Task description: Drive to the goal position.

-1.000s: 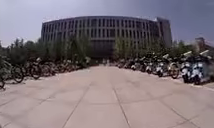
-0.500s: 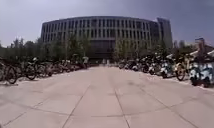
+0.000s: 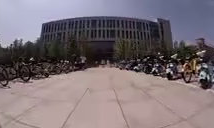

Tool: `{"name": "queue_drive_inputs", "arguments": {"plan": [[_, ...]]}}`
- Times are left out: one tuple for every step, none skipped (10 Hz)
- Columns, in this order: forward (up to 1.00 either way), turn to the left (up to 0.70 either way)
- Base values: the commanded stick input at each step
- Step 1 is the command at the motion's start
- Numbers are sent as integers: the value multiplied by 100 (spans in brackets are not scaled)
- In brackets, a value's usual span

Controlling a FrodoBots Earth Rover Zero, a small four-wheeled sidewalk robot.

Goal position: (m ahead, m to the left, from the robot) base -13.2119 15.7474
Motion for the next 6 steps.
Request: {"name": "queue_drive_inputs", "arguments": {"plan": [[70,0],[70,0],[70,0],[70,0],[70,0],[70,0]]}}
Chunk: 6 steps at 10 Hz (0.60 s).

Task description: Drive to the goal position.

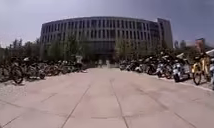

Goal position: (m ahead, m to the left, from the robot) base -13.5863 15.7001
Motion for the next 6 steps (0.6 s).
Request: {"name": "queue_drive_inputs", "arguments": {"plan": [[70,0],[70,0],[70,0],[70,0],[70,0],[70,0]]}}
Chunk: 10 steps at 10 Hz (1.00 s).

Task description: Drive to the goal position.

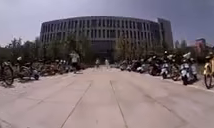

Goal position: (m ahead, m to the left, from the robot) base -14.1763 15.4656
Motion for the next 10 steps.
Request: {"name": "queue_drive_inputs", "arguments": {"plan": [[70,0],[70,0],[70,0],[70,0],[70,0],[70,0],[70,0],[70,0],[70,0],[70,0]]}}
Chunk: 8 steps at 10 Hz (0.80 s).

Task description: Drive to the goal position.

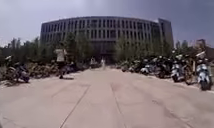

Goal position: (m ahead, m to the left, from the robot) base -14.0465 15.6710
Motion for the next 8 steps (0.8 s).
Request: {"name": "queue_drive_inputs", "arguments": {"plan": [[70,0],[70,0],[70,0],[70,0],[70,0],[70,0],[70,0],[70,0]]}}
